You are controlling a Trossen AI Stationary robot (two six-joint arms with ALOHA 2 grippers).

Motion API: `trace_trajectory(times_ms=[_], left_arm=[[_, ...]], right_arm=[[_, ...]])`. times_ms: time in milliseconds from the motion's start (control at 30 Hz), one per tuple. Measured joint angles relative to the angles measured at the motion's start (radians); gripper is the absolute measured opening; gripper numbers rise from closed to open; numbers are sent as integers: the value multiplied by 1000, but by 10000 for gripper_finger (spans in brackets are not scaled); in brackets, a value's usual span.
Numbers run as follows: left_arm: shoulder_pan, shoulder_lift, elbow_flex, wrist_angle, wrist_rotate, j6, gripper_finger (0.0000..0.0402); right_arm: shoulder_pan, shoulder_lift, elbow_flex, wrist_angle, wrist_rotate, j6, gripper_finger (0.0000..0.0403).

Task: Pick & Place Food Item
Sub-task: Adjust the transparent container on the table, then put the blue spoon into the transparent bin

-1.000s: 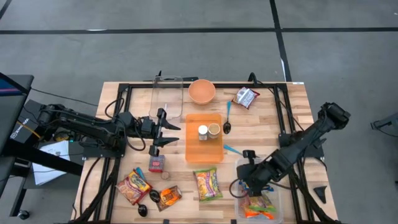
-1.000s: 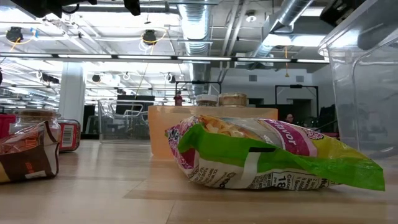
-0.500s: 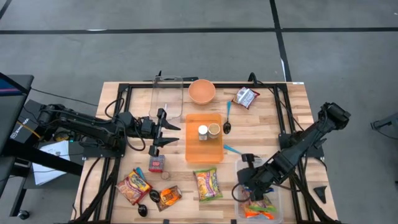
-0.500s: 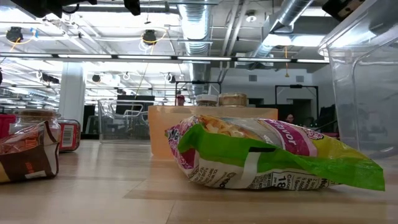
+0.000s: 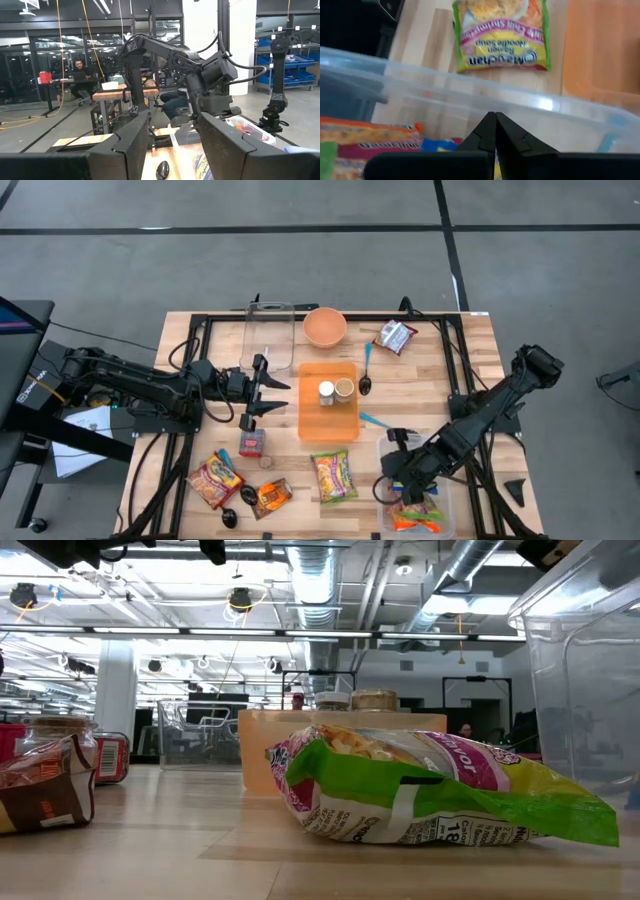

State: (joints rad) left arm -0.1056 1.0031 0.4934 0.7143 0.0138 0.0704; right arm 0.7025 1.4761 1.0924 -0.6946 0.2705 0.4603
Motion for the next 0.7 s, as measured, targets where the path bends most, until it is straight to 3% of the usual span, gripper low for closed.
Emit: trace_trajectory(times_ms=[233,567,700], left_arm=[[0,0,0,0,-3,0,167],[0,0,0,-22,-3,3,167],[0,0,0,-27,-3,3,167]], right_arm=[[-8,-43,-1,-71,145,-1,0],[34,-206,-1,-151,655,35,0],[49,-243,-19,-147,778,117,0]])
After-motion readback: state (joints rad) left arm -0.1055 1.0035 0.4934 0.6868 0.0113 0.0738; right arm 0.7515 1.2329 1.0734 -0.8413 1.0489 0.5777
